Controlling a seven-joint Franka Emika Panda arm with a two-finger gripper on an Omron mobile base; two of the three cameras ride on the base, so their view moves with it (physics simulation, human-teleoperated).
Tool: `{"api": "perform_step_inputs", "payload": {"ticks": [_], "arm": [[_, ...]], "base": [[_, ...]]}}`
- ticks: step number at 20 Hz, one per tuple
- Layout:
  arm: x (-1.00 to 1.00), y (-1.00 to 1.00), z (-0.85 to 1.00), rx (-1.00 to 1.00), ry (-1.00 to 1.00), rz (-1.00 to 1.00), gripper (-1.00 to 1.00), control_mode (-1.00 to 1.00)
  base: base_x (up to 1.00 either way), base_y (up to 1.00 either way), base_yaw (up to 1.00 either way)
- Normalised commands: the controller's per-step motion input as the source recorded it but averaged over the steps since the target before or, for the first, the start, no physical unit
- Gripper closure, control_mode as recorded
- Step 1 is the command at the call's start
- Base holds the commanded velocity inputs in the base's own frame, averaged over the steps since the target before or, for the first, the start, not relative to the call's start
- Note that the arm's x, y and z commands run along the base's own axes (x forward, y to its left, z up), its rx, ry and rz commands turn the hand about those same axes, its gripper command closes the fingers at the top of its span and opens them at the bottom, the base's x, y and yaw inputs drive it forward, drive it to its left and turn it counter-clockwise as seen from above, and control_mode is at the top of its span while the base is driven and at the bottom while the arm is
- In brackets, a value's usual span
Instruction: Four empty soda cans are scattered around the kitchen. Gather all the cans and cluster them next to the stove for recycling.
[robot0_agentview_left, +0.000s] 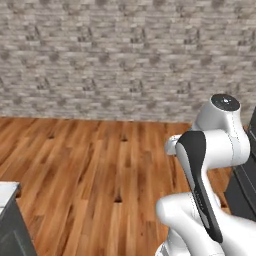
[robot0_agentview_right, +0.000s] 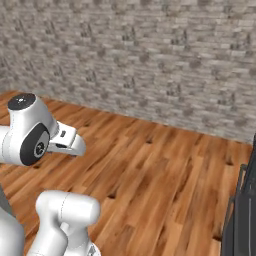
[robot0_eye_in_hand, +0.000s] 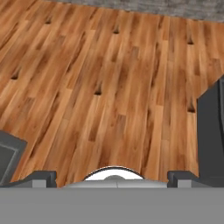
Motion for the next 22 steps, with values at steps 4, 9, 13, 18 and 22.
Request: {"api": "perform_step_inputs", "payload": {"ticks": [4, 9, 13, 18, 22], "arm": [[0.00, 0.00, 0.00, 0.00, 0.00, 0.00, -1.00, 1.00], [0.00, 0.00, 0.00, 0.00, 0.00, 0.00, -1.00, 1.00], [0.00, 0.00, 0.00, 0.00, 0.00, 0.00, -1.00, 1.00], [0.00, 0.00, 0.00, 0.00, 0.00, 0.00, -1.00, 1.00], [0.00, 0.00, 0.00, 0.00, 0.00, 0.00, -1.00, 1.00]], "base": [[1.00, 0.00, 0.00], [1.00, -0.02, 0.01], [1.00, 0.00, 0.02], [0.94, -0.01, 0.14], [0.44, 0.01, 0.45]]}}
